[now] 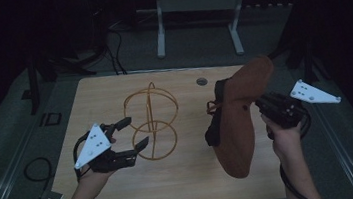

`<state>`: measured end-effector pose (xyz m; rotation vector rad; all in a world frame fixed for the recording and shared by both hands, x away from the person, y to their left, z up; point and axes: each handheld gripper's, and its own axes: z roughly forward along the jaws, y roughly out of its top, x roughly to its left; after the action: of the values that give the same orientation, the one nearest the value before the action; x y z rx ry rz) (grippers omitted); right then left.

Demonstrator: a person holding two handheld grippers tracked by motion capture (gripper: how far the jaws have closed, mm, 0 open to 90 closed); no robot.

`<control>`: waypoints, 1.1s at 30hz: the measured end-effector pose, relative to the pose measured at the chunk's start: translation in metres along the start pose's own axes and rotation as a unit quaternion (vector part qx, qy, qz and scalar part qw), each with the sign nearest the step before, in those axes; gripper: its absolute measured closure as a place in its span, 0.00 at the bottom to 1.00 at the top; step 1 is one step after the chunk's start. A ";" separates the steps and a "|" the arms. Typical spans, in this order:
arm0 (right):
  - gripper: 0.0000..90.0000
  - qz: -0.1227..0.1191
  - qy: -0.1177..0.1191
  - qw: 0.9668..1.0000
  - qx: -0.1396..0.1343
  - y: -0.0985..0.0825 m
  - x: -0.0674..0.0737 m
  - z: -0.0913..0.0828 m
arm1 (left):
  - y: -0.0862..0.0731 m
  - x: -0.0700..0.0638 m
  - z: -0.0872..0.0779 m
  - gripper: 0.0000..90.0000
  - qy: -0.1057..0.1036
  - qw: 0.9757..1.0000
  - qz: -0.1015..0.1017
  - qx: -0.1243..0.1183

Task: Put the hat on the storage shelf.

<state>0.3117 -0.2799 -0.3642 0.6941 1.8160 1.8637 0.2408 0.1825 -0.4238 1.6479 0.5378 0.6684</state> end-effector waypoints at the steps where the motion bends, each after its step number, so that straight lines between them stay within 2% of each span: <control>1: 0.97 0.001 0.002 1.000 0.000 0.001 0.000 0.003 | -0.005 0.002 -0.004 0.29 0.000 1.000 -0.006 0.000; 4: 0.97 0.006 0.004 1.000 -0.002 0.005 -0.002 0.013 | -0.020 0.005 -0.017 0.29 0.008 1.000 -0.012 0.005; 8: 0.97 0.007 0.005 1.000 0.002 0.010 -0.003 0.027 | -0.045 0.010 -0.029 0.21 0.016 1.000 -0.009 0.024; 10: 0.97 0.005 0.006 1.000 0.006 0.011 -0.004 0.034 | -0.060 0.013 -0.034 0.20 0.017 0.999 -0.019 0.034; 13: 0.97 0.007 0.006 1.000 0.011 0.011 -0.005 0.043 | -0.083 0.017 -0.042 0.17 0.034 0.998 -0.038 0.040; 16: 0.97 0.011 0.007 1.000 0.013 0.013 -0.006 0.051 | -0.104 0.020 -0.048 0.15 0.062 0.995 -0.053 0.050; 17: 0.97 0.011 0.006 1.000 0.013 0.013 -0.006 0.053 | -0.110 0.021 -0.049 0.12 0.069 0.994 -0.057 0.054; 21: 0.97 0.013 0.008 1.000 0.015 0.020 -0.005 0.065 | -0.132 0.025 -0.055 0.07 0.107 0.988 -0.073 0.078; 24: 0.97 0.009 0.012 1.000 0.014 0.026 -0.003 0.076 | -0.141 0.026 -0.059 0.03 0.129 0.984 -0.078 0.092; 27: 0.97 0.004 0.017 1.000 0.017 0.033 0.001 0.089 | -0.145 0.027 -0.062 0.03 0.135 0.983 -0.090 0.091; 33: 0.97 0.005 0.038 0.999 0.019 0.052 0.010 0.118 | -0.150 0.030 -0.069 0.03 0.144 0.981 -0.098 0.080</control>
<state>0.3803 -0.1836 -0.3109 0.6537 1.9042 1.8898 0.2178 0.2782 -0.5597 1.6291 0.9727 0.7359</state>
